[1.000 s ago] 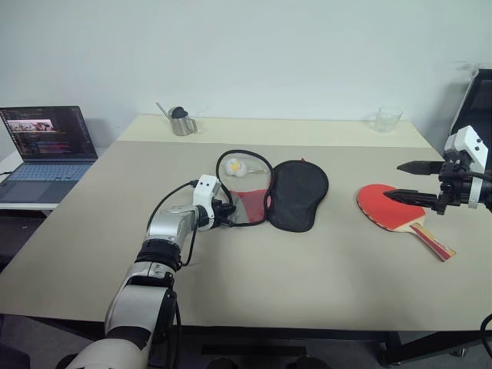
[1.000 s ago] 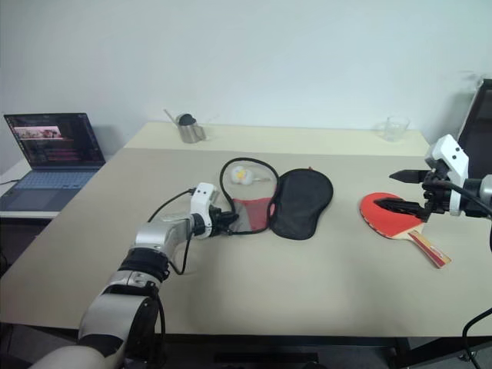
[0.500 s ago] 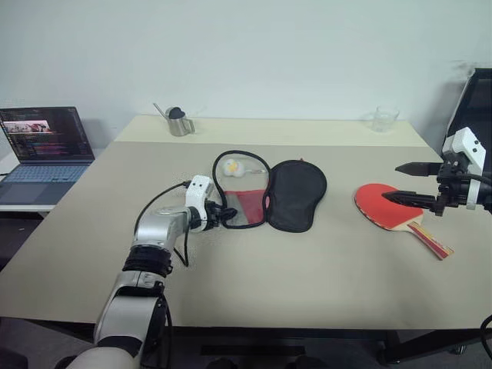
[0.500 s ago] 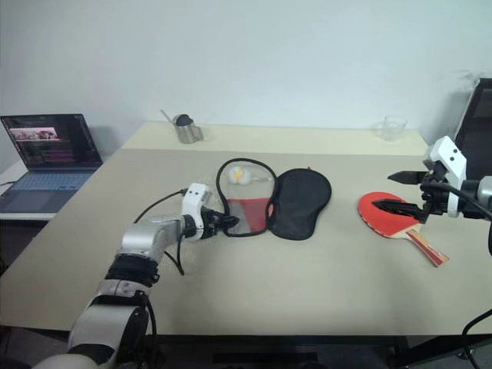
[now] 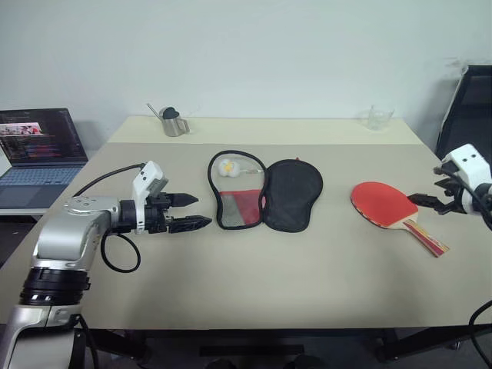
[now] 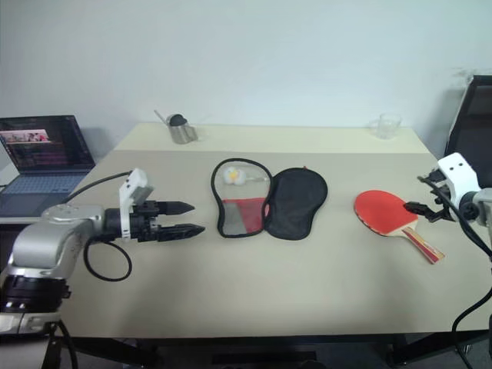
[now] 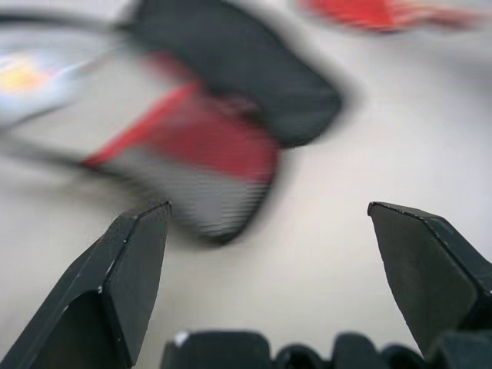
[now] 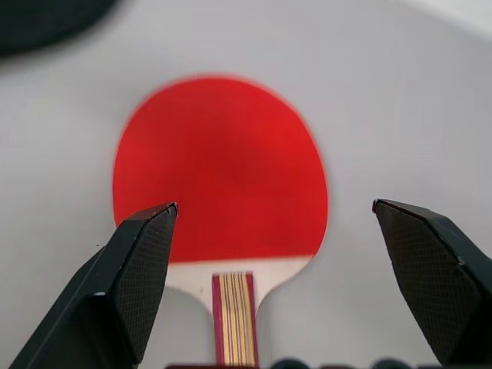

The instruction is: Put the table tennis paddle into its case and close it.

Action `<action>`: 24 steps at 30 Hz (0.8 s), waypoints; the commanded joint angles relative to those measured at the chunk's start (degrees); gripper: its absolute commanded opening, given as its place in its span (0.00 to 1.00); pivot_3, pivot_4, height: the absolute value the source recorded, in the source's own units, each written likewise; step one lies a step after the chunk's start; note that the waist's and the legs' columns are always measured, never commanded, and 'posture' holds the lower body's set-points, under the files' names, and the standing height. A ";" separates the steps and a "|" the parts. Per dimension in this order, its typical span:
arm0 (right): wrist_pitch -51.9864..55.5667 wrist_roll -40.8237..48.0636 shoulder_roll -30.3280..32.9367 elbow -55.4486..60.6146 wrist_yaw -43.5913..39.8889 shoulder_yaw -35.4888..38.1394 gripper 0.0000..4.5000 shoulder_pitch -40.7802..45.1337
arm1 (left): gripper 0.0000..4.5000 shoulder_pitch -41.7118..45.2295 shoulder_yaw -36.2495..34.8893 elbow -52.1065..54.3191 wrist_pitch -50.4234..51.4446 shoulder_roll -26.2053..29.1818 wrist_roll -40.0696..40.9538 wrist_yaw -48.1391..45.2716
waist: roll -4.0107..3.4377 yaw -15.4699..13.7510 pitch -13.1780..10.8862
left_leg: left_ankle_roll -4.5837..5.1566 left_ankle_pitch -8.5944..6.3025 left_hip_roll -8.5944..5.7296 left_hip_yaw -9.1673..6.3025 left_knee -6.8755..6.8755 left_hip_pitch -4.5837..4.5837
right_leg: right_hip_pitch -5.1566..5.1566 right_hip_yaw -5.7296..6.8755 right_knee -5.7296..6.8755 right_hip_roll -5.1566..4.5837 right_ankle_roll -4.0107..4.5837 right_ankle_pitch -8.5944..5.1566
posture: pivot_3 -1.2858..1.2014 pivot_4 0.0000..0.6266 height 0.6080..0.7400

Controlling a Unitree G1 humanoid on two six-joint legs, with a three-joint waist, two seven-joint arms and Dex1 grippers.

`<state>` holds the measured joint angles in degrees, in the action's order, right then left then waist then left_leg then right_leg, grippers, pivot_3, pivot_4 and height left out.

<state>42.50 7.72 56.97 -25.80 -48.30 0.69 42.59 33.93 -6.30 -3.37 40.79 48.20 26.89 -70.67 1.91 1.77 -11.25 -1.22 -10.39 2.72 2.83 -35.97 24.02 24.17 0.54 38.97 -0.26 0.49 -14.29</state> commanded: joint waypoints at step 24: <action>-3.65 -10.66 -2.88 -24.32 -7.72 -9.96 1.00 11.22 | 0.99 1.33 -0.61 8.31 3.21 -0.17 7.01 2.72 | 0.00 0.14 0.00 | 0.01 0.00 -0.04 0.06 0.01 -0.03 | 0.00 -0.08 -0.01 0.25 0.00 -0.01 | 0.52 0.24 1.00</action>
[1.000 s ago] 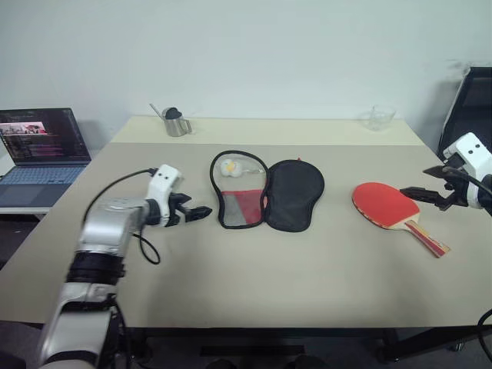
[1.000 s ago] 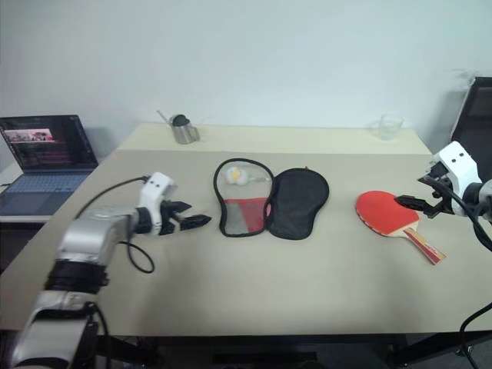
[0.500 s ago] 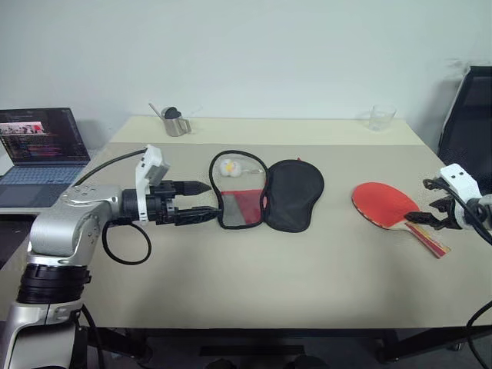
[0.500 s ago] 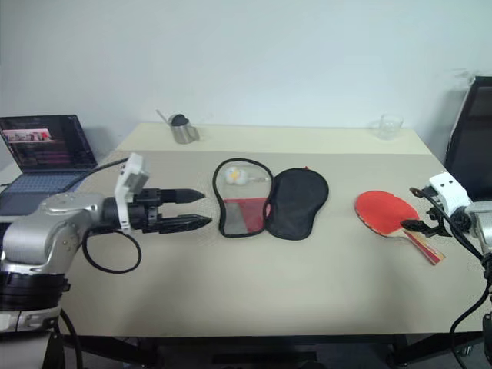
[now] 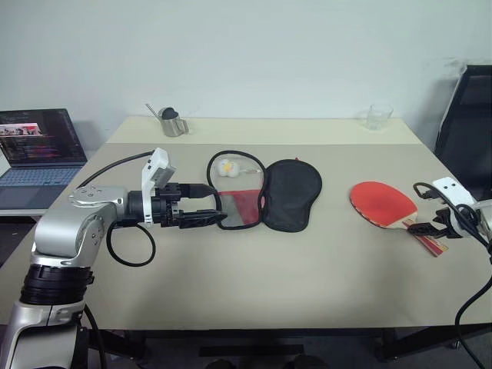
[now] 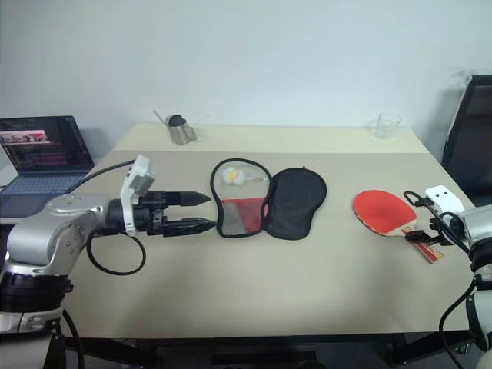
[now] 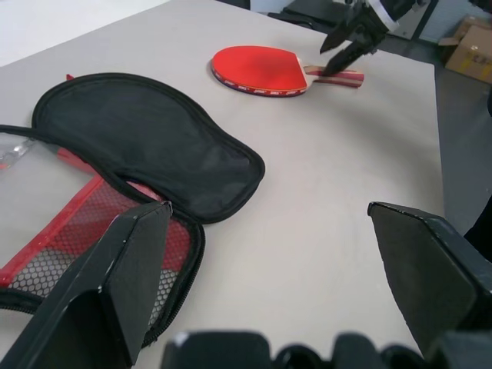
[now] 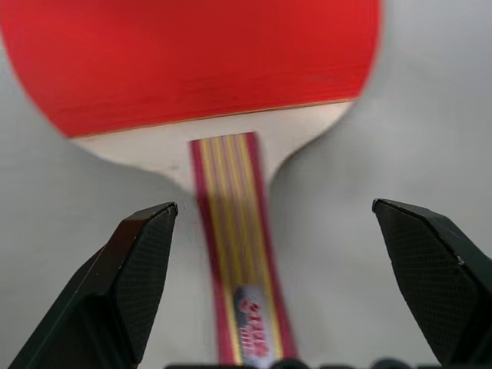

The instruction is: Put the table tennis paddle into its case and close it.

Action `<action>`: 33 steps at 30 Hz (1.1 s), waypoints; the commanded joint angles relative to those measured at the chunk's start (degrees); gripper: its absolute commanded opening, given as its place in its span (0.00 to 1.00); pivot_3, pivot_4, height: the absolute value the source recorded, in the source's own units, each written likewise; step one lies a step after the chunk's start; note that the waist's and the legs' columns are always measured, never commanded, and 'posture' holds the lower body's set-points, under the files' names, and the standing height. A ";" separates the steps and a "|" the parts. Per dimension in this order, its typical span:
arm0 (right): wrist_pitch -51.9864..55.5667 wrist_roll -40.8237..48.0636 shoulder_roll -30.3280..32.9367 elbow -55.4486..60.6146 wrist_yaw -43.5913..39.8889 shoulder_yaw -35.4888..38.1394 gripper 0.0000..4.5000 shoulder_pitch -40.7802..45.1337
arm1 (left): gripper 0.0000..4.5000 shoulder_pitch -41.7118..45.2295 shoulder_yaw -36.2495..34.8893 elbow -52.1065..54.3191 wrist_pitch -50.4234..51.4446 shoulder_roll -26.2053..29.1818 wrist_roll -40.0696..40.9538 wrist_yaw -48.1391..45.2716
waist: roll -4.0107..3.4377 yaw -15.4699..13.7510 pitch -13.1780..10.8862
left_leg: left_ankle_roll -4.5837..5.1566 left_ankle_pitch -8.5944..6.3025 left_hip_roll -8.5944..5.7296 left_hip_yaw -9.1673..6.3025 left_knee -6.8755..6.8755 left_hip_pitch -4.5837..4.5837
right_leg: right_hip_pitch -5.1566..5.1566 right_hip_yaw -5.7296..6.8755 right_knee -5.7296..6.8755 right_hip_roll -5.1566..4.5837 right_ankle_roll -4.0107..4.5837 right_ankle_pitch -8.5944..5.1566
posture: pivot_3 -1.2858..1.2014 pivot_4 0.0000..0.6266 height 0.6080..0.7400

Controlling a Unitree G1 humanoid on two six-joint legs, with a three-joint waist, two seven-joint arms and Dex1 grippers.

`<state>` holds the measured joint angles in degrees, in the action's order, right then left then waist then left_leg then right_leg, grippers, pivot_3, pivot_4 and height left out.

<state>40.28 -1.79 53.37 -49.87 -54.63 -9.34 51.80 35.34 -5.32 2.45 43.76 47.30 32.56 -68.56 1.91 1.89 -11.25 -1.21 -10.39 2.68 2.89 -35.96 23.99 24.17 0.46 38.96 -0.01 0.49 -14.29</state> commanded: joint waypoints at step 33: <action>-5.44 -3.62 -2.67 -9.44 -2.57 1.86 0.25 8.42 | 1.00 -1.29 -0.16 4.43 0.08 -0.45 3.41 3.63 | 0.00 0.13 0.00 | 0.00 0.00 0.02 -0.01 -0.01 -0.05 | -0.03 -0.03 0.02 0.00 -0.03 0.02 | 0.52 0.24 1.00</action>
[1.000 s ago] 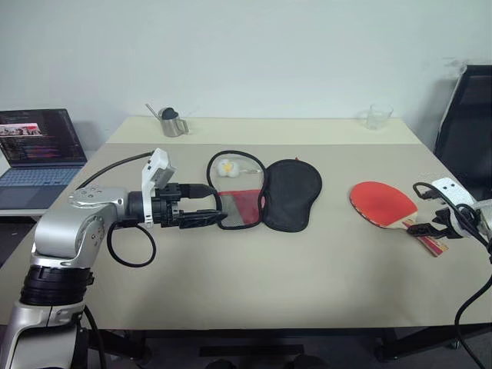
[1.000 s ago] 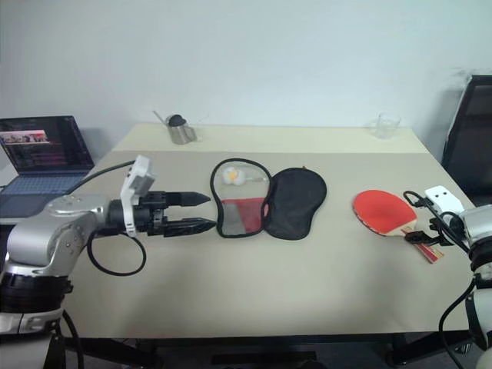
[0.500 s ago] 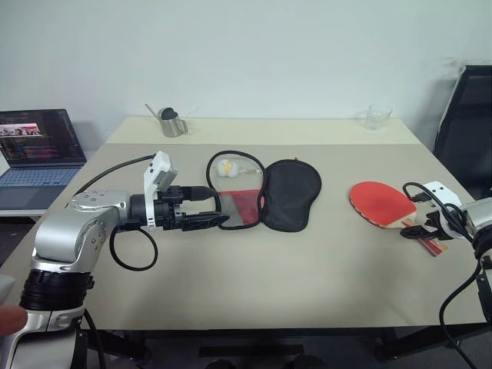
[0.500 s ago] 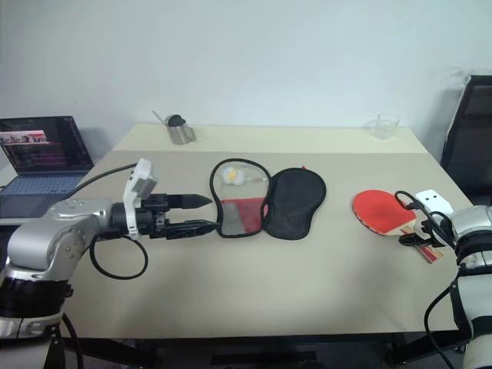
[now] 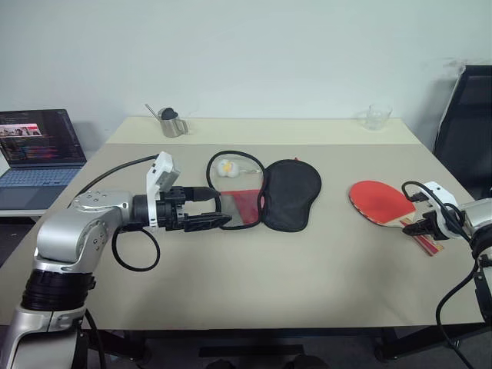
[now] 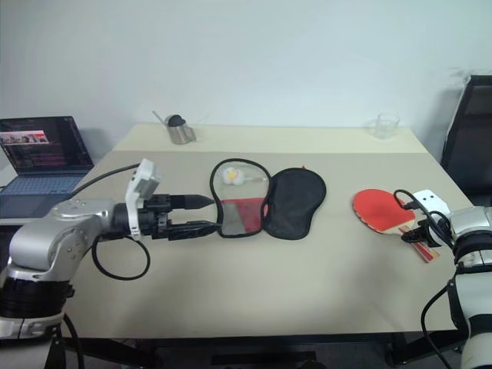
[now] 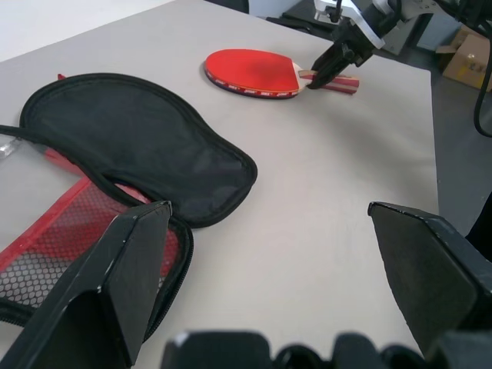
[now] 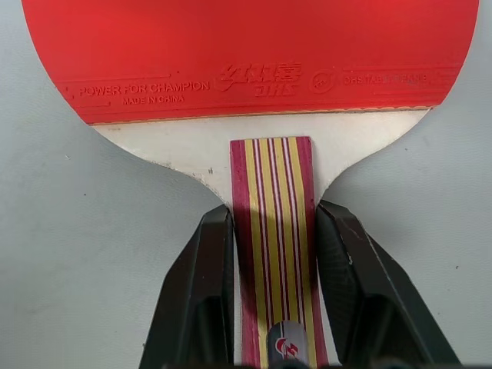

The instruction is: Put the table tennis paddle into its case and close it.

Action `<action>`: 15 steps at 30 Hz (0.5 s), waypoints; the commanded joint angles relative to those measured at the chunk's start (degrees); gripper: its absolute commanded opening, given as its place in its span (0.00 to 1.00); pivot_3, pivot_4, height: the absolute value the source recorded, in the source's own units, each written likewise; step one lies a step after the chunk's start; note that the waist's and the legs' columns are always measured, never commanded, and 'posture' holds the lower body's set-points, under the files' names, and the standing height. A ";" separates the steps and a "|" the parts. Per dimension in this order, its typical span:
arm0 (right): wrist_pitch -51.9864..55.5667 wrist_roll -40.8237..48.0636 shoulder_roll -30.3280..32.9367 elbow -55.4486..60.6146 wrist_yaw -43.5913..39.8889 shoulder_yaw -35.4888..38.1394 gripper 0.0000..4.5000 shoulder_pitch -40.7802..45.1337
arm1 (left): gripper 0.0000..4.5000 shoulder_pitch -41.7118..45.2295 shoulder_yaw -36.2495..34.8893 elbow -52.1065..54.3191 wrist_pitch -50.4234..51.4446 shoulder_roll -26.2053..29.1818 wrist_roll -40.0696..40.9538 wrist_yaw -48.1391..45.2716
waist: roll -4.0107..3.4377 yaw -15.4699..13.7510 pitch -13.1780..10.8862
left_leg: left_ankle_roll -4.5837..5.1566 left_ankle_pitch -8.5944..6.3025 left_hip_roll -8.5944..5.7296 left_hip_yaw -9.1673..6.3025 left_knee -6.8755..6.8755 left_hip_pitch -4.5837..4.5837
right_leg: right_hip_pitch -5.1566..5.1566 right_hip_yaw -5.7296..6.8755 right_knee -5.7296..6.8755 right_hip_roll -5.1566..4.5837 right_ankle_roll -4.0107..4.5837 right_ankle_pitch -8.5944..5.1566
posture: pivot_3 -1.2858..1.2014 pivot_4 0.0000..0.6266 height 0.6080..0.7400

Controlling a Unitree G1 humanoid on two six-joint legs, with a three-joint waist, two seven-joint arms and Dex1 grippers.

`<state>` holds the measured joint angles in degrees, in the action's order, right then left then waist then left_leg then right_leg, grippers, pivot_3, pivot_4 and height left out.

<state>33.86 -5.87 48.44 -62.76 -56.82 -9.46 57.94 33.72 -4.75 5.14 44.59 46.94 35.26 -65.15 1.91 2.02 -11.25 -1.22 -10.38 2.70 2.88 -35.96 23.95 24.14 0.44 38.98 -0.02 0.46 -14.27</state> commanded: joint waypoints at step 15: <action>24.19 8.73 4.45 32.24 5.16 13.38 0.25 2.53 | 1.00 2.04 1.14 -0.95 -2.75 -1.73 -0.49 -0.22 | -0.03 -0.06 -0.02 | -0.01 0.00 0.02 0.00 0.03 0.04 | 0.06 0.00 0.00 -0.05 0.02 -0.01 | 0.52 0.24 1.00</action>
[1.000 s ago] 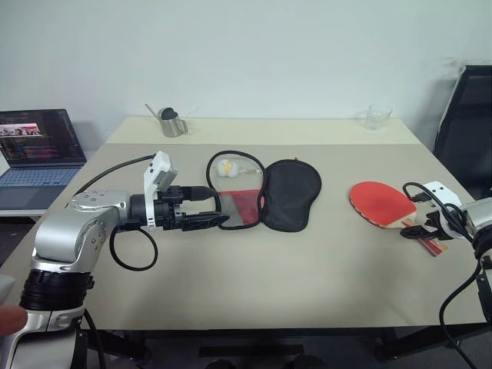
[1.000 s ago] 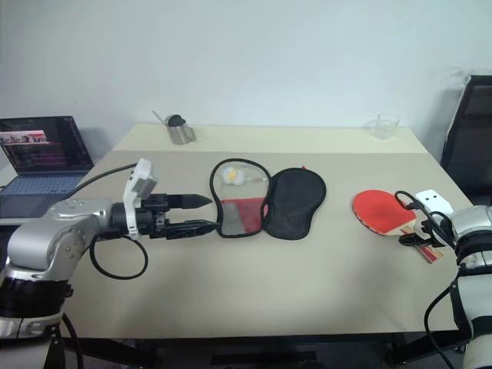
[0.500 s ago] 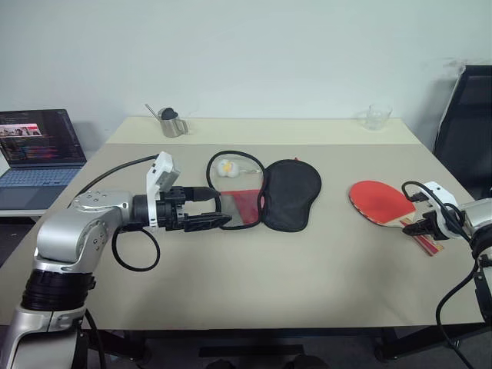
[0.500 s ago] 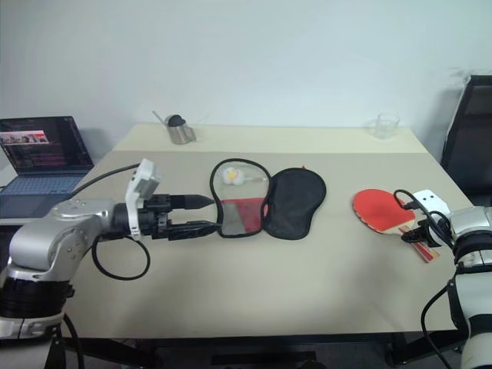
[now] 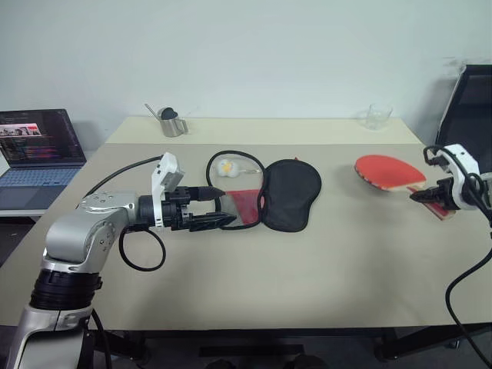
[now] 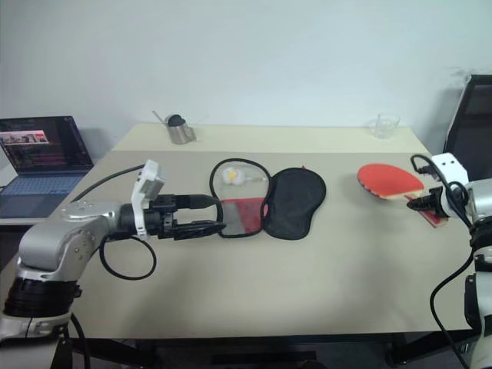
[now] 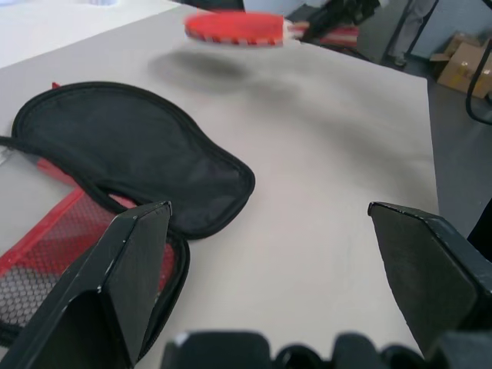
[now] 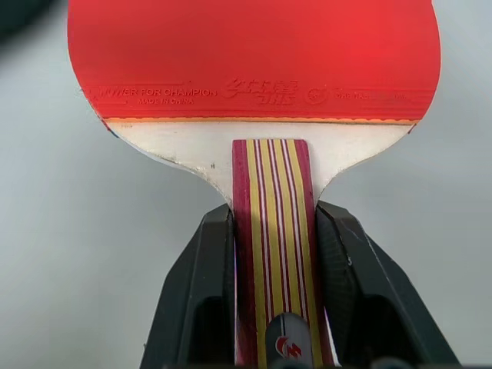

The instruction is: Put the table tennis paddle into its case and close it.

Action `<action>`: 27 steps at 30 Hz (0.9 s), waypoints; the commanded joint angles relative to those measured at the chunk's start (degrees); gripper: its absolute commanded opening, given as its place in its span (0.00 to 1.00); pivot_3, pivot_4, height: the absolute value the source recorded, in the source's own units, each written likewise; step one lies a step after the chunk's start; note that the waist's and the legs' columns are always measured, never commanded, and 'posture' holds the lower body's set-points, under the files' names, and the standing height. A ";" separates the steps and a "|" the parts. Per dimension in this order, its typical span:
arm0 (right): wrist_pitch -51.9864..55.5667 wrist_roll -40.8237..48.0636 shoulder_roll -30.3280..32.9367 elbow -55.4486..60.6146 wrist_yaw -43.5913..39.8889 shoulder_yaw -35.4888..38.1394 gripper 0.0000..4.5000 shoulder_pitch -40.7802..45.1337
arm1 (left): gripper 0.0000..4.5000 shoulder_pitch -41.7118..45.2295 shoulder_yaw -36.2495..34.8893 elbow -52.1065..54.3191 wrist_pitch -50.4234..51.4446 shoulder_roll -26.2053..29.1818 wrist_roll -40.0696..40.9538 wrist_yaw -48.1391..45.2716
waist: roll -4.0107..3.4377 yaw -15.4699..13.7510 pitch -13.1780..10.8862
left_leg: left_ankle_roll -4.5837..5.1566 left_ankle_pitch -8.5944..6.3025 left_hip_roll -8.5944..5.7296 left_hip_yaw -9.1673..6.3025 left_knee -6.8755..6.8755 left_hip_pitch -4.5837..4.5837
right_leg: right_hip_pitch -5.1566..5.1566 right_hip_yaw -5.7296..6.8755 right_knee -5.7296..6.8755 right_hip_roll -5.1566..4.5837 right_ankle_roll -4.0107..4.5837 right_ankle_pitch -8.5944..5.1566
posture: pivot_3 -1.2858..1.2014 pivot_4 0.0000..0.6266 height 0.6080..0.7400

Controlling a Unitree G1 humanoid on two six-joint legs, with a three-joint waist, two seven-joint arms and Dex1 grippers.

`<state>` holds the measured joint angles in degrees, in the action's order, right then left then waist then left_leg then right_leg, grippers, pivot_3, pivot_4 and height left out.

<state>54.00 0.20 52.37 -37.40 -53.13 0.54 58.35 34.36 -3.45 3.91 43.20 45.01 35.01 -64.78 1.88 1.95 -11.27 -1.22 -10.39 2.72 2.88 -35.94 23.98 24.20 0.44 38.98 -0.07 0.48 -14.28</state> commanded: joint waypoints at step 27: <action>20.33 12.28 -50.87 29.37 45.82 23.57 0.25 6.92 | 1.00 -0.68 -0.63 2.67 -1.06 -0.09 0.48 2.02 | 0.01 -0.30 0.01 | 0.02 0.01 0.06 -0.30 -0.07 0.81 | 0.64 0.16 0.01 -0.07 -0.03 0.03 | 0.52 0.24 1.00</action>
<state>77.62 12.11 2.34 -8.95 -10.13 22.37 62.67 33.10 -2.68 4.29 42.17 44.27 34.82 -63.02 1.89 1.65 -11.26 -1.20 -10.38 2.77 2.57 -36.01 24.80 24.86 0.59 38.99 -0.14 0.45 -14.25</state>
